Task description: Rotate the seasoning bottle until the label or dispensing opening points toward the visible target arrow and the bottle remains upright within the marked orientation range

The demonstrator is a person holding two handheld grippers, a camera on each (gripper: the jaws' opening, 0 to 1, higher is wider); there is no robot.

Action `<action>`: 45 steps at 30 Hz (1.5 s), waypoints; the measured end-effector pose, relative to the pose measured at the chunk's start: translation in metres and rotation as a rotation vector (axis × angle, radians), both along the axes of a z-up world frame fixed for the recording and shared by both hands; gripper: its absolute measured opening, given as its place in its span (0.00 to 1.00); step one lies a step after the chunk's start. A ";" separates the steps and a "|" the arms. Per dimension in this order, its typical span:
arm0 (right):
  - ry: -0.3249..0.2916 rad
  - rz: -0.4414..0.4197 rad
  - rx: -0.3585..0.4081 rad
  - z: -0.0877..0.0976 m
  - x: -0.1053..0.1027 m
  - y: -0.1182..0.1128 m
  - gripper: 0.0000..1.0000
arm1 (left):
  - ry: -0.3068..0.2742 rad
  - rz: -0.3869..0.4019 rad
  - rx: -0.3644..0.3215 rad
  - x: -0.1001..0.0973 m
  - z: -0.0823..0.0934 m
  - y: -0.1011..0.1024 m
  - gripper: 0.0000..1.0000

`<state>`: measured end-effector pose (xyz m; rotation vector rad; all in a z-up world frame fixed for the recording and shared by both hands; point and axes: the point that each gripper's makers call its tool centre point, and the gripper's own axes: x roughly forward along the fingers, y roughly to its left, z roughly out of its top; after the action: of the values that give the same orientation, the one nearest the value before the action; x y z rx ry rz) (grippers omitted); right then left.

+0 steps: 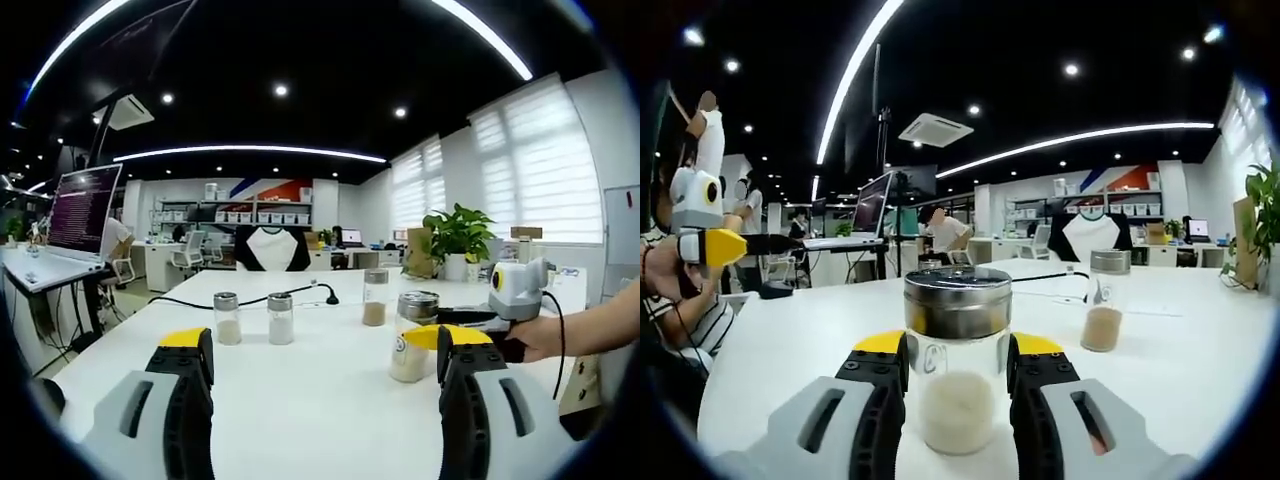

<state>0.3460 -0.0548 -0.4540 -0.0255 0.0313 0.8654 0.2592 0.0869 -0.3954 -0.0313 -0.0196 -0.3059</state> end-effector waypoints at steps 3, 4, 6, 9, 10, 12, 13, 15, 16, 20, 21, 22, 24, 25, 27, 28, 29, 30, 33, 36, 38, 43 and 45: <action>-0.013 0.068 0.002 0.000 -0.002 0.000 0.37 | 0.002 0.001 -0.003 0.000 0.000 0.001 0.98; -0.015 0.087 0.015 0.000 -0.003 0.000 0.37 | 0.002 0.001 -0.001 0.000 0.000 0.001 0.98; -0.023 0.110 0.016 0.000 -0.003 0.001 0.37 | 0.004 0.000 -0.001 -0.001 0.000 0.001 0.98; -0.016 0.150 0.009 -0.001 -0.001 0.002 0.37 | 0.006 -0.001 0.003 -0.002 -0.001 0.001 0.98; -0.016 0.163 0.009 0.000 -0.001 0.002 0.37 | 0.006 -0.001 0.004 -0.002 -0.001 0.001 0.98; -0.013 0.185 0.009 0.000 -0.002 0.003 0.37 | 0.006 -0.006 0.004 -0.002 -0.001 0.000 0.98; -0.013 0.193 0.007 0.000 -0.003 0.004 0.37 | 0.007 -0.008 0.005 -0.002 -0.001 -0.001 0.98; -0.010 0.212 0.006 0.000 -0.002 0.005 0.37 | 0.005 -0.006 0.008 -0.002 0.000 -0.001 0.98; -0.009 0.220 0.006 0.000 -0.003 0.005 0.37 | 0.005 -0.005 0.007 -0.002 0.000 0.000 0.98; -0.009 0.242 0.006 0.001 -0.004 0.007 0.37 | 0.010 0.002 0.003 -0.002 -0.001 0.002 0.98; -0.009 0.246 0.003 0.001 -0.004 0.007 0.37 | 0.011 0.004 0.002 -0.002 -0.001 0.002 0.98; -0.008 0.250 0.006 0.001 -0.004 0.008 0.37 | 0.012 0.005 -0.001 -0.002 -0.002 0.002 0.98; -0.010 0.261 0.014 0.001 -0.004 0.009 0.37 | 0.015 0.003 -0.002 -0.002 -0.003 0.001 0.98; -0.010 0.266 0.015 0.001 -0.004 0.008 0.37 | 0.016 0.001 -0.001 -0.001 -0.003 0.001 0.98; -0.009 0.279 0.014 0.001 -0.004 0.009 0.37 | 0.016 0.001 0.001 -0.001 -0.002 0.001 0.98; -0.008 0.287 0.012 0.001 -0.005 0.009 0.37 | 0.016 0.001 0.001 -0.001 -0.002 0.001 0.98; -0.007 0.295 0.013 0.001 -0.004 0.009 0.37 | 0.015 0.000 0.001 -0.001 -0.002 0.001 0.98; -0.009 0.302 0.011 0.001 -0.004 0.009 0.37 | 0.018 -0.004 -0.002 -0.001 -0.002 0.000 0.98; -0.007 0.316 0.003 0.001 -0.004 0.010 0.37 | 0.014 -0.008 -0.002 -0.001 0.000 -0.001 0.97; -0.003 0.322 -0.001 0.001 -0.004 0.010 0.37 | 0.012 -0.008 -0.001 0.000 0.000 0.001 0.97; -0.002 0.323 -0.006 0.000 -0.004 0.010 0.37 | 0.014 -0.006 -0.001 0.001 0.001 0.002 0.97; 0.007 0.316 -0.024 0.000 -0.004 0.010 0.37 | 0.011 0.005 0.016 -0.001 0.002 0.003 0.97; 0.006 0.314 -0.023 0.000 -0.004 0.010 0.37 | 0.010 0.004 0.008 -0.001 0.002 0.003 0.97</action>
<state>0.3421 -0.0447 -0.4541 -0.0500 0.0440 1.1793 0.2585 0.0903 -0.3932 -0.0248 -0.0081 -0.3022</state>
